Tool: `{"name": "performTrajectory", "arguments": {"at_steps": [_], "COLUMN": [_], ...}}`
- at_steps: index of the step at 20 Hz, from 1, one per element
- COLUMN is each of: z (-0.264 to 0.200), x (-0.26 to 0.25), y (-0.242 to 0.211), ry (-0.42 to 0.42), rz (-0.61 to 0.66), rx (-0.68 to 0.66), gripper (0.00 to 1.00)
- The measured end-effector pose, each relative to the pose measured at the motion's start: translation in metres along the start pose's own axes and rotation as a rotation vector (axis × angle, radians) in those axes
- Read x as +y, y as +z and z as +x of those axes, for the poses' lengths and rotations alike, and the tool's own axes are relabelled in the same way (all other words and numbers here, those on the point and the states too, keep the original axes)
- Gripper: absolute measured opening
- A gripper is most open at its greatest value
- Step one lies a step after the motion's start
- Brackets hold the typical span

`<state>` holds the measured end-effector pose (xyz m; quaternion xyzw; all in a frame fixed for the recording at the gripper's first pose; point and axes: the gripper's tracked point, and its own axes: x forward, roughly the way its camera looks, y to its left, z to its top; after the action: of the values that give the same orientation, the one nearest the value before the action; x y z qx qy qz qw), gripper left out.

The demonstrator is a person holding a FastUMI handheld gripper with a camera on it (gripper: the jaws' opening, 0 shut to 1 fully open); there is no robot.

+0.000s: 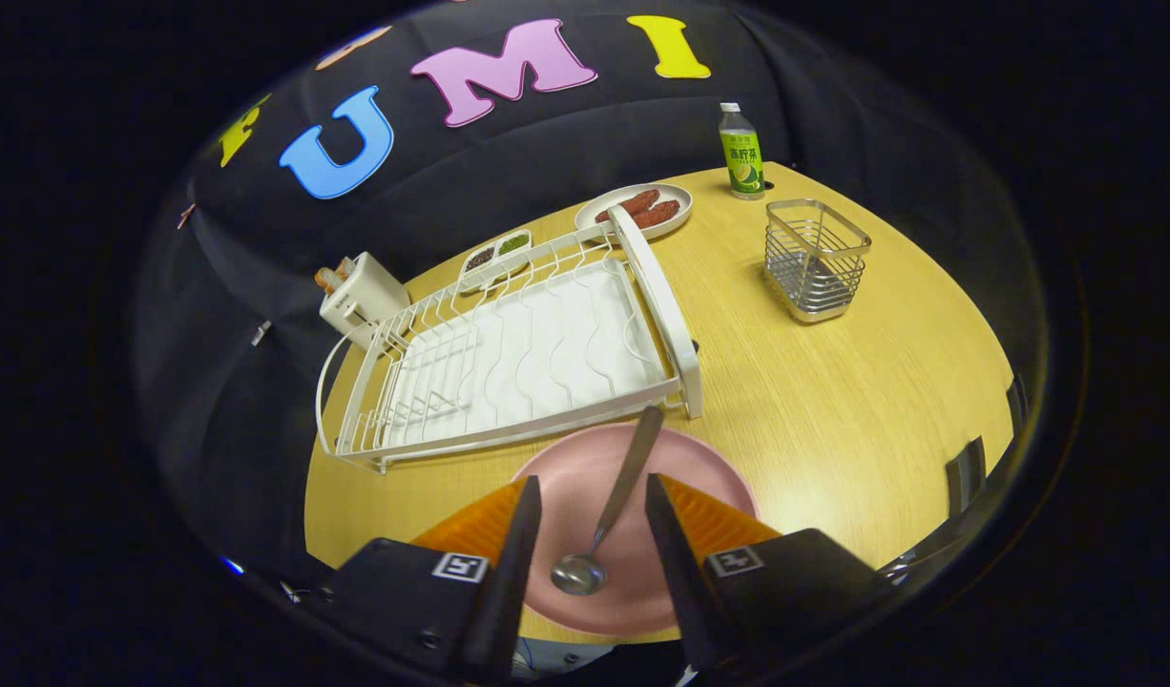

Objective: Take the plate from the dish rack, then take the spoon from the basket and place it into the plate.

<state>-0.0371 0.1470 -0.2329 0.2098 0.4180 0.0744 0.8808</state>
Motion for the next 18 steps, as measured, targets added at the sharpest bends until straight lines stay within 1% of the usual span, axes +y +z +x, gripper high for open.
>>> {"name": "performTrajectory", "arguments": {"at_steps": [1, 2, 3, 4, 6, 10, 16, 18], "z": [-0.005, -0.009, -0.015, -0.020, -0.033, -0.060, -0.118, -0.133], "x": [-0.003, -0.007, -0.012, -0.018, -0.030, -0.049, -0.059, -0.063], "y": [-0.002, -0.002, 0.002, 0.007, 0.027, 0.073, 0.160, 0.190], "ry": [-0.003, -0.010, -0.013, -0.018, -0.029, -0.026, 0.028, 0.029], "rz": [-0.009, -0.022, -0.034, -0.046, -0.061, -0.087, -0.249, -0.298], "rx": [0.004, 0.005, -0.001, -0.016, -0.069, -0.193, -0.428, -0.513], "gripper": [0.76, 0.86, 0.95, 0.99, 0.99, 0.98, 0.98, 0.98]}}
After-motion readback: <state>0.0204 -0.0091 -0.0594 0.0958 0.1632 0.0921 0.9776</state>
